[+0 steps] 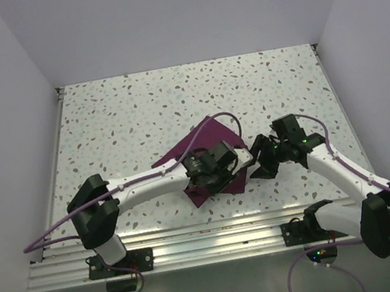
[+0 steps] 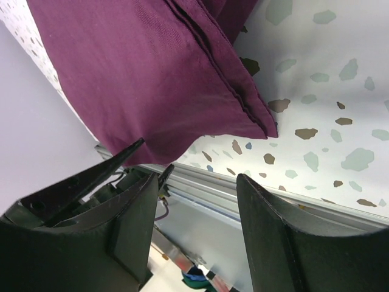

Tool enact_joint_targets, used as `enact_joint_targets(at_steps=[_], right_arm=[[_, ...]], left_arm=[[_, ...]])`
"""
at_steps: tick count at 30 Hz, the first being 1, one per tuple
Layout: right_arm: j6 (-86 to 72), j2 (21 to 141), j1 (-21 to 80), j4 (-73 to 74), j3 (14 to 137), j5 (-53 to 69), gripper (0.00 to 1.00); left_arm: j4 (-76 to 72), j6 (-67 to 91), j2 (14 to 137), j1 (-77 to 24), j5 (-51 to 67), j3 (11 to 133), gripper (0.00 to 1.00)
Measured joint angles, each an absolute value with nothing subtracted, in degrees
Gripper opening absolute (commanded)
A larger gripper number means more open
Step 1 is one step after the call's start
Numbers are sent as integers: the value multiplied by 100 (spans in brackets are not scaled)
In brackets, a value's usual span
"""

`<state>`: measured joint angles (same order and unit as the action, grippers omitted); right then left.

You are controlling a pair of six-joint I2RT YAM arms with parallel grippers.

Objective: Prepare the surgical pack

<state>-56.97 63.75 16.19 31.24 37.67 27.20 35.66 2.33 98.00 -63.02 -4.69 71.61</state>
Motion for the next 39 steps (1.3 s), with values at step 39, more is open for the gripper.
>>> enact_joint_targets(at_steps=[39], right_arm=[[-5612,6488,1623,3157,3758,2722,58]], left_arm=[[2915,399,9717,-7166,-2700,6305,43]])
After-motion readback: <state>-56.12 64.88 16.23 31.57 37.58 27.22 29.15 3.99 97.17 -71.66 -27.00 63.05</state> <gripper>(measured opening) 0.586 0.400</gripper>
